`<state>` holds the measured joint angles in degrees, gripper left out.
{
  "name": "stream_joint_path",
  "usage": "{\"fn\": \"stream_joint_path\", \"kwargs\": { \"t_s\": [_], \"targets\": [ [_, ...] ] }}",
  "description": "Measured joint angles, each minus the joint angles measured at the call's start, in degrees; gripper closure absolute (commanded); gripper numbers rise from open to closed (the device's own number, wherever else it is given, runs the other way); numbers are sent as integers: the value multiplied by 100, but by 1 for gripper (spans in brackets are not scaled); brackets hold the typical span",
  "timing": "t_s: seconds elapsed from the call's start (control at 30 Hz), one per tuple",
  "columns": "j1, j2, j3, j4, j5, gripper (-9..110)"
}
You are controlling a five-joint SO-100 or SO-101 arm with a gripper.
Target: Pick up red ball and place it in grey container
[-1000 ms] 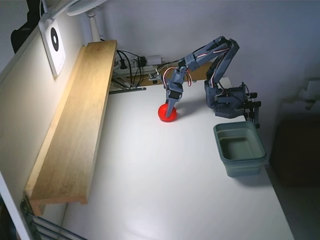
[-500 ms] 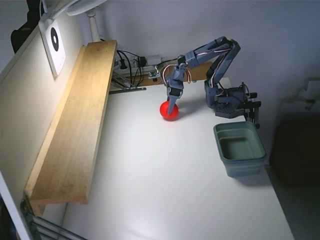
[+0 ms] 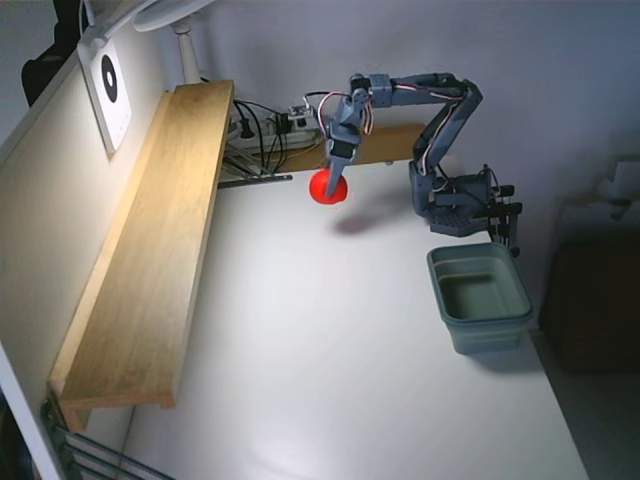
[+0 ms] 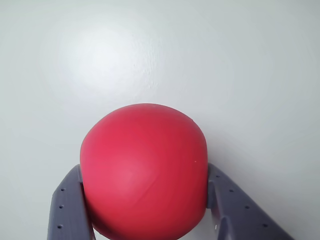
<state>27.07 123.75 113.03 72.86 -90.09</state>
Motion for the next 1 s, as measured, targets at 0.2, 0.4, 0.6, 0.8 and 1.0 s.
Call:
{"fn": "stream_joint_path", "kwargs": {
  "t_s": [0.2,0.4,0.6,0.8,1.0],
  "targets": [
    [0,-325,-1134,861,0,78],
    [35,-747,-2426,1714,-9,78],
    [0,-1345,-3858,2549,-9,78],
    [0,-1934,-5291,2654,-9,78],
    [18,-2074,-5906,2698,-9,78]
  ]
}}
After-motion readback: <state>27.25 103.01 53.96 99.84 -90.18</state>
